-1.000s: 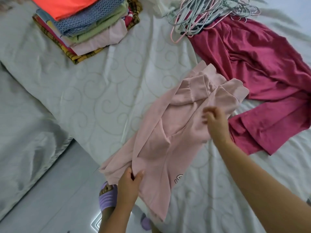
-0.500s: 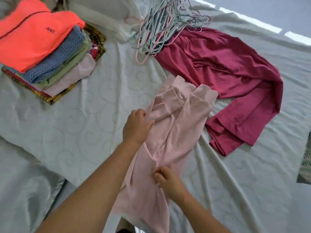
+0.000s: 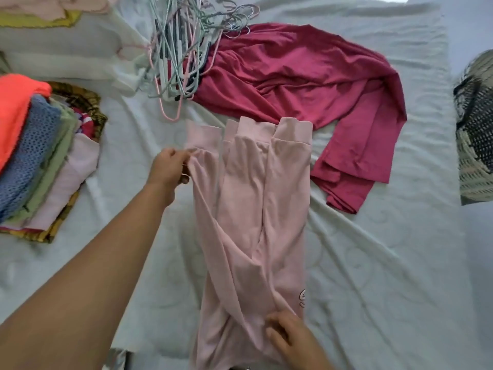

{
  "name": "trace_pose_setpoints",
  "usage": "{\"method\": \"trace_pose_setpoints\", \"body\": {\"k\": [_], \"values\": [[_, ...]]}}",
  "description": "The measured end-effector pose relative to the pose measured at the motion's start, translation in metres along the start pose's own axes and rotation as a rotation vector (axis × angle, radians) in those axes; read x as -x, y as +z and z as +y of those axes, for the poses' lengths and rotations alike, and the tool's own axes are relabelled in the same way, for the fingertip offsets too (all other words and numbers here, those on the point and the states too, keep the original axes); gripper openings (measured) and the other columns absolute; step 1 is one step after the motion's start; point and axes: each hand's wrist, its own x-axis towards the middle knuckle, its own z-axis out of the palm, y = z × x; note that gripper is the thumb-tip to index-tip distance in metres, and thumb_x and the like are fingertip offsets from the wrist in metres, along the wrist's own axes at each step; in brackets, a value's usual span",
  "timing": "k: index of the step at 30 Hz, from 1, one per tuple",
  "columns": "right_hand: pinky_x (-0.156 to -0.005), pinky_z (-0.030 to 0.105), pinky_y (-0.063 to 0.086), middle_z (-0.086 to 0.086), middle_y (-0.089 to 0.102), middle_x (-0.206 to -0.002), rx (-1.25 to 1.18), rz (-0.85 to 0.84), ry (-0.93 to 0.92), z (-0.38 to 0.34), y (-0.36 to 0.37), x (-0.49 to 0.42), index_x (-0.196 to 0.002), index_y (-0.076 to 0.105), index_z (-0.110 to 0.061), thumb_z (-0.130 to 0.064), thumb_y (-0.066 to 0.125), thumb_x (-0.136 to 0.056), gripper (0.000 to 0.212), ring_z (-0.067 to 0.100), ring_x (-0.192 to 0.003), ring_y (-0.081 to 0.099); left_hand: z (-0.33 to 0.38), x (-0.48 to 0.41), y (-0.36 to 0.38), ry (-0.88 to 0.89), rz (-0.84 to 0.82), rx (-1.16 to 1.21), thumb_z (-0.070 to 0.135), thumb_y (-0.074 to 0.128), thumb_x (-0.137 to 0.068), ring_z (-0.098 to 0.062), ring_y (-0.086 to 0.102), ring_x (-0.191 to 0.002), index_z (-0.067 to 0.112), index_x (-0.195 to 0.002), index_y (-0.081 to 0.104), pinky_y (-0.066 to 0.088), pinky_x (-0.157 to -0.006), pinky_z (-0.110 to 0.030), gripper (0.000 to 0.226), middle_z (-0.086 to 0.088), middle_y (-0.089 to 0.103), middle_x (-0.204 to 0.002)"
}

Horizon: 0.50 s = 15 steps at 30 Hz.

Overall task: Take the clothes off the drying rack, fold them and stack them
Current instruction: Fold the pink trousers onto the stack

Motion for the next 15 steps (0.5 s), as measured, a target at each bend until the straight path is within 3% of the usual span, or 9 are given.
{"method": "trace_pose_setpoints", "body": {"k": [1, 3, 5, 7, 8, 10, 11, 13, 15], "values": [[-0.077, 0.009, 0.043, -0.026, 0.047, -0.135, 0.046, 0.008, -0.003, 0.001, 0.003, 0.001, -0.092, 0.056, -0.033, -0.043, 0.061, -0.068, 0.027, -0.005, -0.096, 0.059, 0.001, 0.006, -0.015, -0.022, 0.016, 0.151, 0.006, 0.048, -0.084, -0.018, 0.050, -0.059, 0.010, -0.074, 0.058, 0.039, -0.051, -0.026, 0.015, -0.005, 0.056, -0.069], [-0.076, 0.009, 0.041, -0.015, 0.063, -0.104, 0.214, -0.059, 0.031, -0.003, 0.011, 0.000, -0.086, 0.054, -0.033, -0.062, 0.059, -0.049, 0.047, 0.000, -0.098, 0.060, -0.005, 0.014, -0.049, -0.044, 0.072, 0.412, 0.005, 0.043, -0.085, -0.012, 0.058, -0.055, 0.015, -0.057, 0.067, 0.047, -0.052, -0.021, 0.038, 0.001, 0.063, -0.061], [-0.067, 0.016, 0.037, -0.016, 0.058, -0.080, 0.358, -0.007, 0.051, -0.010, 0.018, 0.000, -0.082, 0.043, -0.036, -0.063, 0.056, -0.038, 0.053, 0.003, -0.082, 0.057, -0.019, 0.022, -0.081, -0.056, 0.093, 0.582, 0.004, 0.049, -0.080, -0.008, 0.063, -0.056, 0.017, -0.051, 0.070, 0.052, -0.054, -0.016, 0.038, 0.005, 0.067, -0.060], [-0.060, 0.021, 0.033, -0.013, 0.049, -0.071, 0.387, 0.097, -0.009, -0.009, 0.024, 0.003, -0.075, 0.039, -0.032, -0.046, 0.055, -0.047, 0.034, 0.007, -0.066, 0.048, -0.033, 0.033, -0.106, -0.018, 0.089, 0.707, 0.009, 0.070, -0.046, -0.009, 0.065, -0.061, 0.016, -0.058, 0.068, 0.053, -0.061, -0.016, 0.013, 0.004, 0.067, -0.063], [-0.058, 0.022, 0.033, -0.011, 0.048, -0.067, 0.365, 0.131, -0.029, -0.008, 0.026, 0.005, -0.072, 0.040, -0.031, -0.040, 0.051, -0.053, 0.024, 0.007, -0.063, 0.046, -0.040, 0.039, -0.118, 0.011, 0.100, 0.731, 0.013, 0.071, -0.032, -0.010, 0.063, -0.061, 0.016, -0.060, 0.064, 0.053, -0.062, -0.016, 0.029, 0.004, 0.065, -0.061], [-0.057, 0.016, 0.034, -0.012, 0.051, -0.062, 0.313, 0.183, -0.059, -0.005, 0.030, 0.011, -0.071, 0.041, -0.031, -0.037, 0.048, -0.059, 0.015, 0.004, -0.064, 0.042, -0.052, 0.050, -0.140, 0.070, 0.146, 0.739, 0.010, 0.069, -0.038, -0.010, 0.061, -0.065, 0.016, -0.063, 0.057, 0.053, -0.065, -0.017, 0.029, 0.004, 0.062, -0.062], [-0.057, 0.011, 0.033, -0.015, 0.052, -0.061, 0.283, 0.169, -0.042, -0.005, 0.030, 0.016, -0.069, 0.045, -0.030, -0.038, 0.047, -0.061, 0.012, 0.003, -0.065, 0.042, -0.057, 0.052, -0.156, 0.096, 0.162, 0.787, 0.008, 0.065, -0.049, -0.012, 0.063, -0.073, 0.015, -0.069, 0.059, 0.054, -0.070, -0.019, 0.023, 0.002, 0.065, -0.070], [-0.064, 0.002, 0.032, -0.021, 0.051, -0.063, 0.197, 0.113, 0.034, -0.006, 0.027, 0.024, -0.068, 0.055, -0.023, -0.044, 0.043, -0.063, 0.024, -0.001, -0.074, 0.044, -0.083, 0.037, -0.188, 0.064, 0.243, 0.836, 0.013, 0.067, -0.062, -0.018, 0.064, -0.097, 0.009, -0.099, 0.065, 0.053, -0.087, -0.028, 0.038, -0.006, 0.066, -0.109], [-0.072, 0.004, 0.033, -0.024, 0.051, -0.062, 0.061, 0.015, 0.114, -0.009, 0.020, 0.033, -0.084, 0.051, -0.041, -0.051, 0.039, -0.067, 0.023, -0.008, -0.082, 0.042, -0.106, 0.008, -0.202, 0.028, 0.247, 0.925, 0.016, 0.069, -0.074, -0.024, 0.062, -0.105, 0.009, -0.119, 0.060, 0.052, -0.088, -0.035, 0.046, -0.010, 0.053, -0.135]]}}
